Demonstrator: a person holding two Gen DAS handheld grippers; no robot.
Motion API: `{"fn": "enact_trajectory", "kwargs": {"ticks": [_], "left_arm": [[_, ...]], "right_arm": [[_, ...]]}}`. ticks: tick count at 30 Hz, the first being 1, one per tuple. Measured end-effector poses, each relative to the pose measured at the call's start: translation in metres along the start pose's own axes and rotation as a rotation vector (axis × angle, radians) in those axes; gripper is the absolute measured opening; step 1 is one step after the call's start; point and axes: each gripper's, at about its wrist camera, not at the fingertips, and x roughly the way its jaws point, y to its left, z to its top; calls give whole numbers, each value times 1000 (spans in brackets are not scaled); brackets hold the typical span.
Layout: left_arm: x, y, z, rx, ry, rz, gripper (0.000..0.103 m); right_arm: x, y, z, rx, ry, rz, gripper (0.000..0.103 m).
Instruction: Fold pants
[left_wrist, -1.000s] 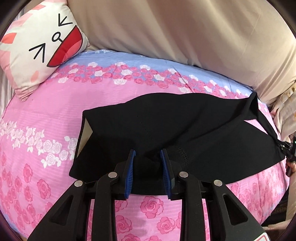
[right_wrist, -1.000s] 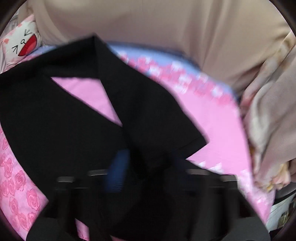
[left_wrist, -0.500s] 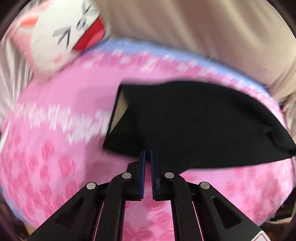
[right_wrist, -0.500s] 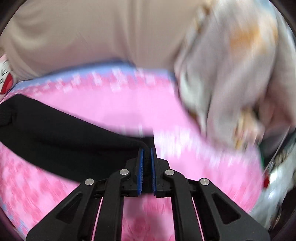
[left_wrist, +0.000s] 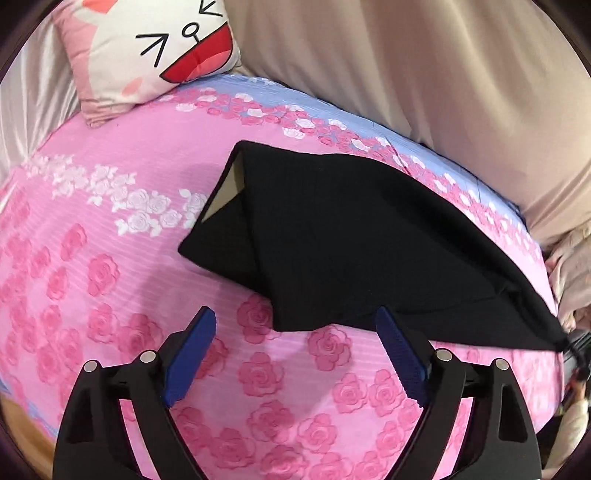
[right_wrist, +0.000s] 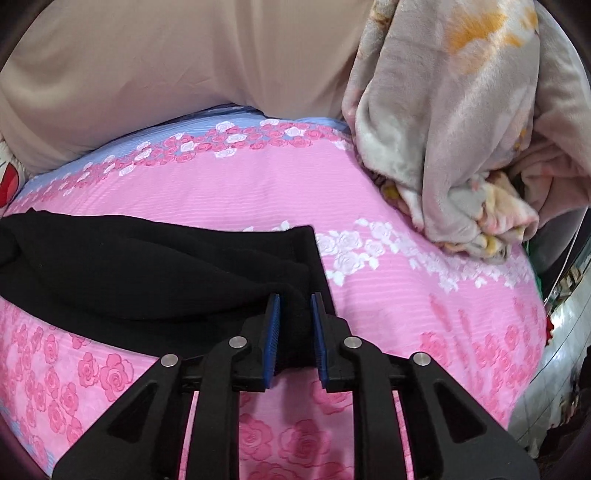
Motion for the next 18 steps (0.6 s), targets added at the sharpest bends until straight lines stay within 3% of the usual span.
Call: {"fn": "enact_trajectory", "kwargs": {"ticks": [3, 5, 6, 7, 11, 16, 18], "left_arm": [[10, -3, 1, -22, 14, -42, 86], [27, -10, 3, -7, 61, -5, 79], [34, -11, 3, 1, 87, 1, 36], [49, -13, 4, 22, 159, 6, 26], [42, -14, 27, 91, 153, 22, 24], [-10, 2, 107, 127, 5, 43, 24], [-14, 10, 119, 146, 8, 86, 24]], "right_arm": [[-8, 0, -3, 21, -10, 1, 17], [-13, 1, -5, 38, -18, 2, 17], [-14, 2, -6, 45, -18, 0, 17], [-16, 3, -6, 51, -19, -5, 17], [-25, 8, -5, 59, -32, -25, 17], [-41, 10, 2, 111, -86, 4, 18], [-43, 15, 0, 114, -89, 8, 18]]}}
